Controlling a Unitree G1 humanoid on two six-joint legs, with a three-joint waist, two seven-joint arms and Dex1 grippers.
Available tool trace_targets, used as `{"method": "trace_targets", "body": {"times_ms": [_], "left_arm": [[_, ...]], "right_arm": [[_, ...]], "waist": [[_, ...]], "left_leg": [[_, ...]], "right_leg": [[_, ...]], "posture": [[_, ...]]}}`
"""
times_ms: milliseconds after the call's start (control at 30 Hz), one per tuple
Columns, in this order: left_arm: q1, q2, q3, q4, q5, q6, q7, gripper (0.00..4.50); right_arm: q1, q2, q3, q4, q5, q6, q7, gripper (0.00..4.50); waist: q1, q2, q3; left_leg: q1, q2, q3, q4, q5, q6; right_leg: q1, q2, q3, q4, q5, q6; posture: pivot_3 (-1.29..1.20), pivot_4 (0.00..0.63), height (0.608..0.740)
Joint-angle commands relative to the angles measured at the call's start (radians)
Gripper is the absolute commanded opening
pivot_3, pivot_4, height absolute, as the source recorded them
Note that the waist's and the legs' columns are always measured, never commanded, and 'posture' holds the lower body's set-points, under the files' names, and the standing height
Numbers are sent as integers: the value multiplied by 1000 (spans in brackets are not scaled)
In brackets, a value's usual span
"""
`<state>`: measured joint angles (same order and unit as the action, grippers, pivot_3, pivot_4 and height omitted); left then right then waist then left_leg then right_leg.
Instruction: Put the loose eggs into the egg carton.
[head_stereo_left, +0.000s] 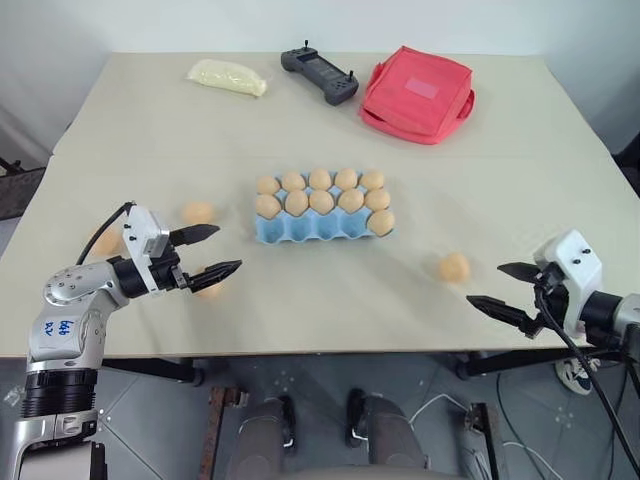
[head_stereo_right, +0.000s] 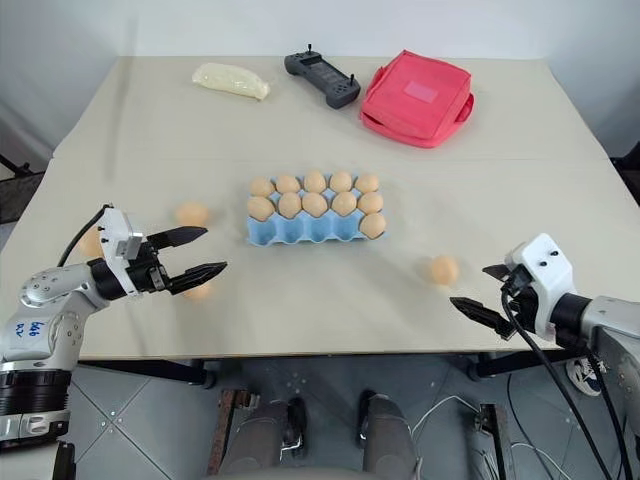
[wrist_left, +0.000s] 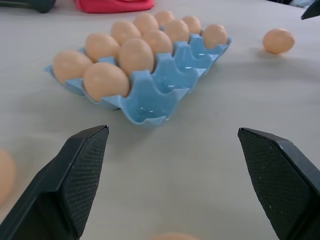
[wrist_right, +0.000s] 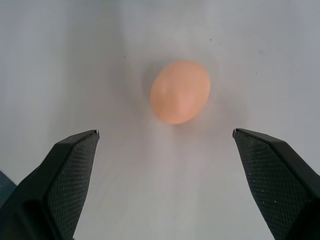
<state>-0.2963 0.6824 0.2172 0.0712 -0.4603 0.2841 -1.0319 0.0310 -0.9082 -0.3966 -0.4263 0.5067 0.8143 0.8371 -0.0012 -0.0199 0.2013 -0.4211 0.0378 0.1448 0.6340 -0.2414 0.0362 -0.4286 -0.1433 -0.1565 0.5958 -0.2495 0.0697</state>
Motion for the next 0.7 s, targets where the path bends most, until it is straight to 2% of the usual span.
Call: {"method": "trace_targets", "body": {"times_ms": [33, 267, 533, 633, 700], "left_arm": [[6, 19, 7, -47, -16, 5, -11, 4409], [25, 21, 23, -89, -25, 23, 0, 4409], [67, 22, 48, -140, -33, 34, 26, 4409], [81, 22, 55, -154, -36, 38, 35, 4500], [86, 22, 57, -159, -38, 39, 41, 4500]], "right_arm": [[-69, 27, 18, -9, 8, -11, -48, 4500], [-224, 106, 159, 130, -35, -12, -120, 4500], [-285, 135, 261, 237, -91, -44, -127, 4500], [-284, 140, 268, 233, -98, -52, -131, 3874], [-289, 145, 261, 219, -100, -64, -136, 3151]], "waist": [[-1, 0, 0], [0, 0, 0], [0, 0, 0], [0, 1, 0], [0, 1, 0]], "left_leg": [[0, 1, 0, 0, 0, 0], [-1, 6, 2, 0, -1, -3], [-2, 8, 4, 1, -1, 0], [-1, 8, 5, 2, -3, -4], [-1, 9, 5, 3, -3, -4]], "right_leg": [[0, 1, 0, -1, 1, 0], [-1, 7, 1, -5, 3, -1], [-2, 11, 2, -4, 3, -1], [-2, 11, 3, -4, 3, -1], [-2, 11, 3, -3, 3, -2]], "posture": [[0, 150, 740], [0, 150, 740], [0, 150, 740], [0, 150, 740], [0, 150, 740]]}}
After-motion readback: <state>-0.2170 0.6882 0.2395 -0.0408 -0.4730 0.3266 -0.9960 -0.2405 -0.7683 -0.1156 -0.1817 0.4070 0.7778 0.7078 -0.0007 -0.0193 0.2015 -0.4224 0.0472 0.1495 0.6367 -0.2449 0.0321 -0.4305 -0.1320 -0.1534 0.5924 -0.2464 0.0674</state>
